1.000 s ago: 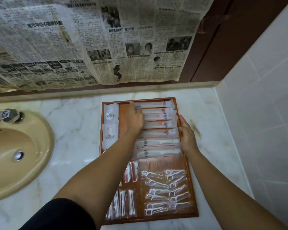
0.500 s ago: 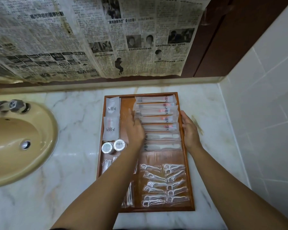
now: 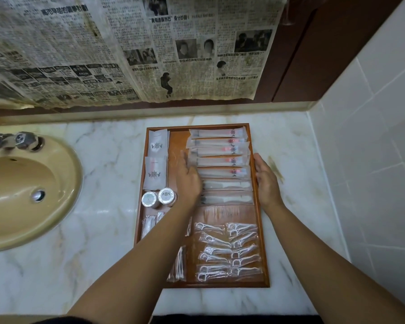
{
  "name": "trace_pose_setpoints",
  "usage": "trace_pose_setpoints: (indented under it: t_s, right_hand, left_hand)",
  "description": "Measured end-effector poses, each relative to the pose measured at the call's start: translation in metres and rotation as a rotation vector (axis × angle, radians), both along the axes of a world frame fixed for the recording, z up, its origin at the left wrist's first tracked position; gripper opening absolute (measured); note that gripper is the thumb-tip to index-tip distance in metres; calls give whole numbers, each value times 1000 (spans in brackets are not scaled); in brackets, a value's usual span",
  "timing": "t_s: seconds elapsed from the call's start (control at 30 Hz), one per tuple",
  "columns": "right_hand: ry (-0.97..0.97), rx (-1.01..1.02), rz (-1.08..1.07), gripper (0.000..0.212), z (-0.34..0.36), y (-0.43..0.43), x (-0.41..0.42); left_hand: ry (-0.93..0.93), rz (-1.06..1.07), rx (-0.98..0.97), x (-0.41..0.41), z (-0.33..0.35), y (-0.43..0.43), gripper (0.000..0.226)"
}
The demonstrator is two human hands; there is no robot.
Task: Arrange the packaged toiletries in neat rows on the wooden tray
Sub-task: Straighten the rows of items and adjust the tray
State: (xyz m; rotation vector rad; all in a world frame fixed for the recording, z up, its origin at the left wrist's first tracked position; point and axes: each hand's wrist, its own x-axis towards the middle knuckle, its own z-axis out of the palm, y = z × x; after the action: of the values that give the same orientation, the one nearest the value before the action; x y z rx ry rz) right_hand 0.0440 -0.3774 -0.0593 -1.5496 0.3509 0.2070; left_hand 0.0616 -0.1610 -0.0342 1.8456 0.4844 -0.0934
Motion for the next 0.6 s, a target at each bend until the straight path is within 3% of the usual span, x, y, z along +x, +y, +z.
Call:
trace_pose_setpoints:
  t_s: [0.4, 0.5, 0.6]
  right_hand:
    - [-6, 42, -37, 62, 0, 5, -49]
    - [-50, -264, 36, 57, 5, 8, -54]
    - [-319, -755, 254, 61, 7, 13, -59]
  left_hand:
    - [23, -68, 121, -40, 4, -2, 59]
    - [-58, -162, 186, -57, 10, 2, 60]
    - [-172, -392, 440, -76, 6, 10, 62]
